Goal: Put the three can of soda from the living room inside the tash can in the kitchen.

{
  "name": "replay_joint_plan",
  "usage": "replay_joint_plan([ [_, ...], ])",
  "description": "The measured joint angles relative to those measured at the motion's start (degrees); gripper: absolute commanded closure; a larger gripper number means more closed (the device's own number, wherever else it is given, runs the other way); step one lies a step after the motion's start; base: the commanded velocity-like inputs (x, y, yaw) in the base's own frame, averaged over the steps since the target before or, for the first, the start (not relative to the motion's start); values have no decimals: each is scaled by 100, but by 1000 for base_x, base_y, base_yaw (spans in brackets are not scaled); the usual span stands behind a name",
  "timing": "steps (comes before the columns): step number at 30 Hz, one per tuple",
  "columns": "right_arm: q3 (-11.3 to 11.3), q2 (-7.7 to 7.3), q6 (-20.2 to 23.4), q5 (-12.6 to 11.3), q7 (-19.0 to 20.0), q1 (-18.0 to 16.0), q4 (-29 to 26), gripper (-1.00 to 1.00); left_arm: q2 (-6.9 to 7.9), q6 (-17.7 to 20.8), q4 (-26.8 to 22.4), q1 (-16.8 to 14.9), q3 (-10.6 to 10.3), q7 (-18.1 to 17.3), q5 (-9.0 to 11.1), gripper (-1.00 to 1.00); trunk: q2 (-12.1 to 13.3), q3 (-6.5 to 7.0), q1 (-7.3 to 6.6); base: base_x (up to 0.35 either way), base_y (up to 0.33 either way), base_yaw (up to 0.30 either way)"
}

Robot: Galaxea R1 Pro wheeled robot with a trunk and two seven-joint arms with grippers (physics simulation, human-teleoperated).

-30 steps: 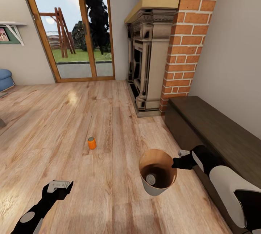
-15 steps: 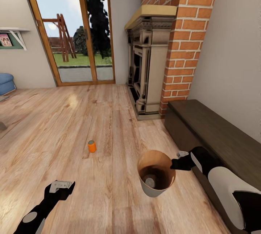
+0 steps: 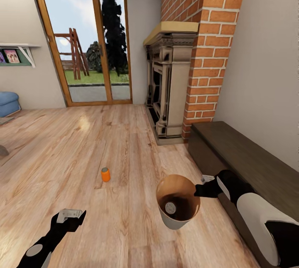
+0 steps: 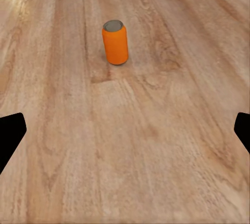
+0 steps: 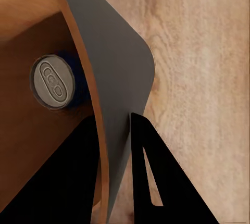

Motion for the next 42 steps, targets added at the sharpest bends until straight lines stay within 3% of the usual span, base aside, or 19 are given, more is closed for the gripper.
replay_joint_plan([
  [9, -4, 18, -312, -9, -57, 46, 34, 100, 2, 4, 222, 0, 0, -17, -1, -100, 12, 200, -23, 0, 0, 0],
  [38, 0, 174, -379, 21, -87, 109, 94, 100, -1, 11, 261, 0, 0, -61, 8, -100, 1174, 721, -659, 2, 0, 0],
  [40, 85, 165, -322, 127, -183, 86, 33, 100, -66, -53, 326, -2, -66, -126, 31, -100, 1173, 720, -659, 62, 0, 0],
  [42, 220, 161, -324, 402, -277, 97, -3, 100, -131, -117, 388, 0, -72, -190, 28, -100, 1174, 719, -659, 63, 0, 0],
])
